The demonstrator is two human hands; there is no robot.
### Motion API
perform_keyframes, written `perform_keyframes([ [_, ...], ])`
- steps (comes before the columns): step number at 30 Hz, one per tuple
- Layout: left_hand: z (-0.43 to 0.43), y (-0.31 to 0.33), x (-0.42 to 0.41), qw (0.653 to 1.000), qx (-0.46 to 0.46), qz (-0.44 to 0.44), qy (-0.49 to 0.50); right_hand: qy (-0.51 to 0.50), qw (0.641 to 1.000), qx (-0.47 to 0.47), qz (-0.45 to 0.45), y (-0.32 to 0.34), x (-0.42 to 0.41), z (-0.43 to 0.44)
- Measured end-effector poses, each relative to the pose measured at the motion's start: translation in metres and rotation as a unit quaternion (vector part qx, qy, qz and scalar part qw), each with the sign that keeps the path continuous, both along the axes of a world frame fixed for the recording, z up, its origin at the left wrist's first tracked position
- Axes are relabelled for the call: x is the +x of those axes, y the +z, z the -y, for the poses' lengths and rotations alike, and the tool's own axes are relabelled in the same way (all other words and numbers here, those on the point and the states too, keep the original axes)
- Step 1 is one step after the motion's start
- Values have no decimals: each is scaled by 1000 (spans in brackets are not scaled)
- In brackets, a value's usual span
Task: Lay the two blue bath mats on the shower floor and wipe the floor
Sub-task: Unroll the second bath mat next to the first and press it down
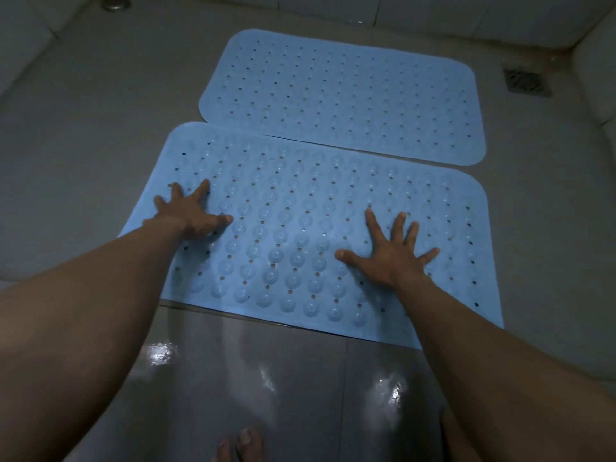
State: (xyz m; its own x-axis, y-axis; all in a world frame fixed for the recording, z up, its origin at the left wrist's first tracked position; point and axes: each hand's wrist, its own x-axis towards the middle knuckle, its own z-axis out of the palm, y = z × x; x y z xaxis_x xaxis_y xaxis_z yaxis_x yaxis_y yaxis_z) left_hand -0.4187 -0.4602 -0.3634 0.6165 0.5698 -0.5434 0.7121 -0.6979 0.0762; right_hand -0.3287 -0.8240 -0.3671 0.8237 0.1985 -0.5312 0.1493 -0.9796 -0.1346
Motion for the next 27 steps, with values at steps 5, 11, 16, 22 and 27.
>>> perform_keyframes([
  [5, -4, -7, -2, 1000, 8, 4, -1, 0, 1000, 9, -20, 1, 3, 1],
  [11, -2, -14, 0, 1000, 8, 3, -20, -4, 1000, 12, -23, 3, 13, 14],
  [16, 6, -8, 3, 1000, -6, 11, -18, 0, 999, 9, -31, 5, 18, 22],
  [22, 15, 2, -2, 1000, -11, 4, 0, 5, 1000, 13, -28, 4, 19, 21],
  [27, 27, 12, -5, 999, -6, 18, 27, 12, 1000, 11, -15, 2, 20, 24],
])
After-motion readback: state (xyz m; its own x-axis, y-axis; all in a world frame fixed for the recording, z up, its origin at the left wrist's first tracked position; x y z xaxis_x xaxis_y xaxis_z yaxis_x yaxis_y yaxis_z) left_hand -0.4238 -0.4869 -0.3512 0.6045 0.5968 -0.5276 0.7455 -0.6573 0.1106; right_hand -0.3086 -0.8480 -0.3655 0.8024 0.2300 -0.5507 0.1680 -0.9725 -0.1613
